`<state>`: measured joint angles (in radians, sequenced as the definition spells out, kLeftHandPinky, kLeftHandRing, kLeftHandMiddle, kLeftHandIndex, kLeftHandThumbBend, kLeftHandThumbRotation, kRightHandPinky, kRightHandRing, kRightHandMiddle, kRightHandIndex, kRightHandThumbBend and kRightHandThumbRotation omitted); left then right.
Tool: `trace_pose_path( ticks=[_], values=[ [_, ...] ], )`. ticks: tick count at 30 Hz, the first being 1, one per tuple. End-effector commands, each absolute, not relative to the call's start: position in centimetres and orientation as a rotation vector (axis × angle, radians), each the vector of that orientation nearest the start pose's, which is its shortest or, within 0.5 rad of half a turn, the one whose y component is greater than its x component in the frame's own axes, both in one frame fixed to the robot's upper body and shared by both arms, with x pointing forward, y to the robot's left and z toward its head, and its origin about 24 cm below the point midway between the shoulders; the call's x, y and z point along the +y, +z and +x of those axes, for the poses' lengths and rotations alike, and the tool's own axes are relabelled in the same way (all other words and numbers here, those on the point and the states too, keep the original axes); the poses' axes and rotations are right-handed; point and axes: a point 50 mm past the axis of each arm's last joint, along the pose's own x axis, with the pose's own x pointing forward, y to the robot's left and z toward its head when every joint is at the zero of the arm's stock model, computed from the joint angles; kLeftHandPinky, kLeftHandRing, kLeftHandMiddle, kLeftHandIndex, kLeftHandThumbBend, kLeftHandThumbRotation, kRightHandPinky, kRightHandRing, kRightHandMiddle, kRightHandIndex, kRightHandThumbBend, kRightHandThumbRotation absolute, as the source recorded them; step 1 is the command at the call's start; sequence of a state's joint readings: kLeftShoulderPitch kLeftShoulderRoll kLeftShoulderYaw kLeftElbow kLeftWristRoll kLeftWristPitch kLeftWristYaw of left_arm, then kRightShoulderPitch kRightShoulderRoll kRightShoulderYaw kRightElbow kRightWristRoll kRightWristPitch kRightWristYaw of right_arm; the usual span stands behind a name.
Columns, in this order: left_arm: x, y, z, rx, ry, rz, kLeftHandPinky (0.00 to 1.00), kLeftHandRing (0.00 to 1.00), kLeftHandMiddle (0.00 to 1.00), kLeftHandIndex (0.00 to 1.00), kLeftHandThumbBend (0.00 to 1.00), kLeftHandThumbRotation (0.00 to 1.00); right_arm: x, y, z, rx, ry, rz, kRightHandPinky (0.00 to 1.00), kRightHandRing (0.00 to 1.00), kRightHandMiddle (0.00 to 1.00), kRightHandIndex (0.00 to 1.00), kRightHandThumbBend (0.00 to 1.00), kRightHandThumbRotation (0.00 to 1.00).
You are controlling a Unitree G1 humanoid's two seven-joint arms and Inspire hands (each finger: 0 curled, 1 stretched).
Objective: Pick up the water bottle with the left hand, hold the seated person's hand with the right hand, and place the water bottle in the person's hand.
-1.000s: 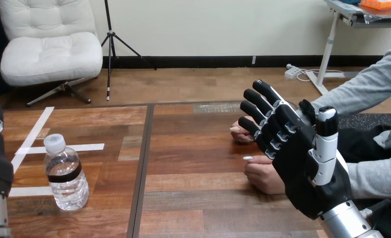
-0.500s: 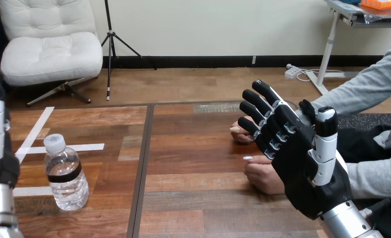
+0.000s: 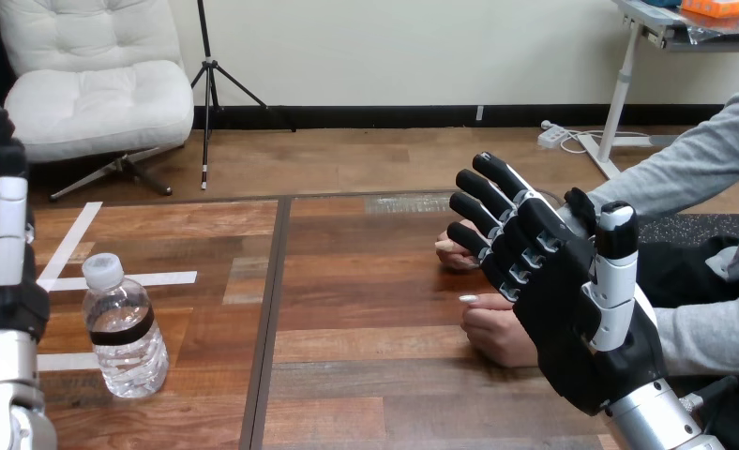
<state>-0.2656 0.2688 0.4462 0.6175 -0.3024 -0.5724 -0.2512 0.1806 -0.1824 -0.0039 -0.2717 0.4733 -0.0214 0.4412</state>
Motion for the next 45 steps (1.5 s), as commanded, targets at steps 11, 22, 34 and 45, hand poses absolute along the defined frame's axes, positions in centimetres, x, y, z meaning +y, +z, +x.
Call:
trace_pose_path(
  ticks=[11,22,34,45],
  values=[
    [29.8,6.5,29.3,-0.335,0.278,0.022,1.0,1.0,0.99,0.95,0.61,0.78,-16.2,9.6,21.6,-0.276,0.462,0.256,0.94,0.96,0.95,0.94,0.9,1.0],
    [29.4,5.5,29.9,-0.263,0.293,0.013,1.0,0.99,0.98,0.94,0.52,0.71,-16.2,9.6,21.6,-0.275,0.462,0.263,0.94,0.97,0.95,0.95,0.9,1.0],
    [29.0,4.8,30.1,-0.211,0.304,0.01,1.0,1.0,0.99,0.97,0.45,0.72,-16.2,9.6,21.6,-0.272,0.46,0.262,0.94,0.97,0.96,0.95,0.9,1.0],
    [29.0,4.1,30.1,-0.174,0.311,-0.009,1.0,1.0,1.0,0.99,0.45,0.71,-16.3,9.5,21.6,-0.274,0.46,0.254,0.94,0.97,0.95,0.95,0.9,1.0]
  ],
)
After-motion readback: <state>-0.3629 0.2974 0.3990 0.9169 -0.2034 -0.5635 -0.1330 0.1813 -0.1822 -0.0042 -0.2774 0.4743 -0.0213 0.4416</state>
